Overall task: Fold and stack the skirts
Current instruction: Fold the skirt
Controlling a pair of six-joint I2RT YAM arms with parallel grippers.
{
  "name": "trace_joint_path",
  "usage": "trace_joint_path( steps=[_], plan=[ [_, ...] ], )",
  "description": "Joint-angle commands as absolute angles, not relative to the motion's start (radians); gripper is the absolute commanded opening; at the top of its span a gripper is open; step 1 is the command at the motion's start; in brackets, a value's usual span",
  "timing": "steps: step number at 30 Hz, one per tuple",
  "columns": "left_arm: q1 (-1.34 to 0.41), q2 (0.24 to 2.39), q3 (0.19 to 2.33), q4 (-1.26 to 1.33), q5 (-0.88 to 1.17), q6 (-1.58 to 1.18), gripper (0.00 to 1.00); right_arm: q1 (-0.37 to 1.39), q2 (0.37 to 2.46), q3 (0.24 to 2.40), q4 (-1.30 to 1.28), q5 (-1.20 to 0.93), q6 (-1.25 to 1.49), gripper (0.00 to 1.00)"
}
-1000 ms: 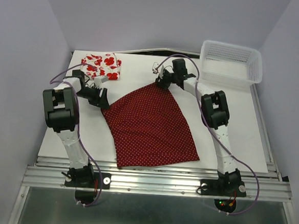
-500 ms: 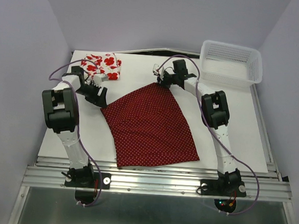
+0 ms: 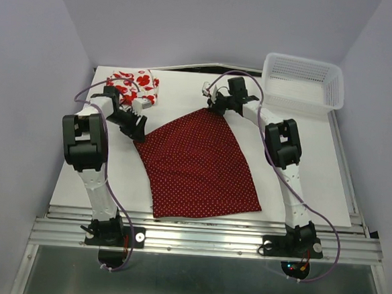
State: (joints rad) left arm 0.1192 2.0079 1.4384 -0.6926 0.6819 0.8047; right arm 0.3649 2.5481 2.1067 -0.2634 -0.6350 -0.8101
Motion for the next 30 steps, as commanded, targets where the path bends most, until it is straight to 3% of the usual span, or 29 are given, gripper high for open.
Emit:
trace_joint_path(
  steps=[1,4,6,10,14,16,25,30],
  plan=[
    [0.12,2.028,1.473,-0.755,0.729,0.839,0.62,0.341,2.556,2.14,-0.307,-0.575,-0.787,0.01],
    [0.115,2.042,1.485,-0.761,0.718,0.844,0.6,0.331,2.556,2.152,-0.305,-0.568,-0.781,0.01],
    [0.109,2.06,1.494,-0.758,0.71,0.838,0.52,0.331,2.559,2.169,-0.302,-0.558,-0.775,0.01],
    [0.107,2.062,1.526,-0.709,0.704,0.792,0.28,0.322,2.559,2.19,-0.301,-0.546,-0.769,0.01],
    [0.107,2.056,1.592,-0.652,0.687,0.721,0.14,0.301,2.557,2.213,-0.279,-0.515,-0.749,0.01],
    [0.106,2.049,1.633,-0.615,0.658,0.684,0.01,0.292,2.556,2.243,-0.273,-0.505,-0.739,0.01],
    [0.092,1.965,1.672,-0.497,0.545,0.644,0.0,0.264,2.47,2.279,-0.233,-0.488,-0.69,0.01],
    [0.09,1.867,1.579,-0.399,0.485,0.641,0.0,0.264,2.354,2.22,-0.233,-0.514,-0.706,0.01]
  ],
)
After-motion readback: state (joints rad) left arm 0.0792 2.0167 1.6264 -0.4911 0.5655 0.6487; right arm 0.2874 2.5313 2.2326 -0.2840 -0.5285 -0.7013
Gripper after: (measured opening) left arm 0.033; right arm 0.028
